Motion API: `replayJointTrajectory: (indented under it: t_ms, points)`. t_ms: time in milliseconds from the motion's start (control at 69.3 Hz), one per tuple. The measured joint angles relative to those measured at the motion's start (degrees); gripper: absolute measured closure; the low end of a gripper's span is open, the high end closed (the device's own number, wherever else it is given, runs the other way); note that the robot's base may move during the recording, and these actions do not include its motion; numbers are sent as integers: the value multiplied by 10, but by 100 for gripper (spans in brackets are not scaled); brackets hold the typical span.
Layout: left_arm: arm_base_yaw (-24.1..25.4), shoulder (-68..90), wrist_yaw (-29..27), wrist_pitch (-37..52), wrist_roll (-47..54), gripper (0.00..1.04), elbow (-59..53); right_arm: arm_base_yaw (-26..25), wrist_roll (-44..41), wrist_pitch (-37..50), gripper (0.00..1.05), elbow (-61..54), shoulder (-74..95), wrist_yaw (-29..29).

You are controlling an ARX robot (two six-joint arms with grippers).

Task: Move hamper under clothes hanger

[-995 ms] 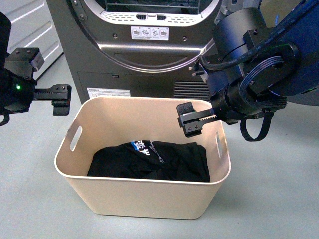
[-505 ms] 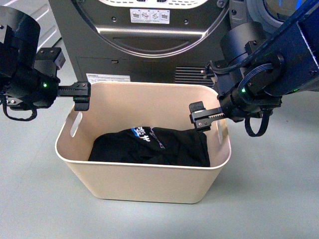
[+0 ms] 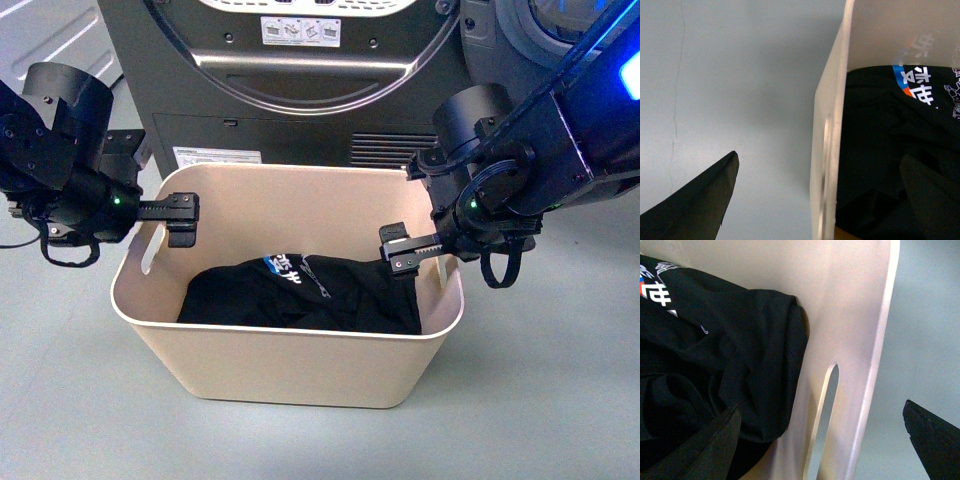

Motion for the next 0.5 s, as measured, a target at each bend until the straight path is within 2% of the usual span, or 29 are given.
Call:
replayJointTrajectory:
  t_ms: [87,144,505]
  points:
    - [-5,5,0,1,-3,7,1,-2,2,0,9,1,5,1]
    - [-8,7,-1,2,-3,11,2,-2,4,0,16,2,7,2]
    - [-14,8,-5,-4,-4,66,5,-2,5,0,70,4,11,10]
